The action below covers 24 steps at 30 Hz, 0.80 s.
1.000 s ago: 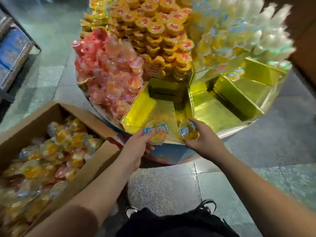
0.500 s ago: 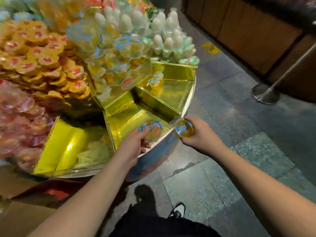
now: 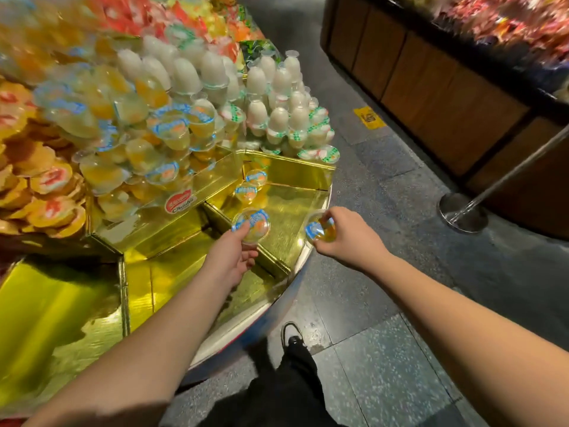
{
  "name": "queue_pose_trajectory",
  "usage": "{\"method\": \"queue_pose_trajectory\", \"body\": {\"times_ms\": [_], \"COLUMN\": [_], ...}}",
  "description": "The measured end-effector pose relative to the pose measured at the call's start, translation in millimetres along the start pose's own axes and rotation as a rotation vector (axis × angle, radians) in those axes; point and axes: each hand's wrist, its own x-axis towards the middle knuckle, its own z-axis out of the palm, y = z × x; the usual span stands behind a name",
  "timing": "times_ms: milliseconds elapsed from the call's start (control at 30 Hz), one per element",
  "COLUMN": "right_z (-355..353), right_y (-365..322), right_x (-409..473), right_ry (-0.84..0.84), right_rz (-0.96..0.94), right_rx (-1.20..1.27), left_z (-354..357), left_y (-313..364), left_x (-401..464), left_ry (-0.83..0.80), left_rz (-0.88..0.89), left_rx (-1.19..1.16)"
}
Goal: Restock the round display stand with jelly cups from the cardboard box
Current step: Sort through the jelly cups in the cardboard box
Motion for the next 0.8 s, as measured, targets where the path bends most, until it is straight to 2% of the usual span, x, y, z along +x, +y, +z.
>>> {"method": "queue_pose_trajectory", "body": {"times_ms": [267, 533, 800], "right_z": [0.0, 42.4, 94.8], "right_y": [39.9, 50.5, 59.9], "right_x": [137.6, 229.6, 293.0], "right_ry": [-0.083, -0.136, -0.226], "right_rz": [-0.011, 0.025, -0.031], "right_rx": [0.004, 0.057, 0.089], "left_z": [45.9, 60.3, 68.5], "left_y": [30.0, 31.4, 19.3], "left_x": [107.7, 175.2, 215.2], "left_ry": [0.142, 0.252, 0.496], "left_rz": [-0.142, -0.258, -0.312], "left_rx": [-0.234, -0.43, -0.486]}}
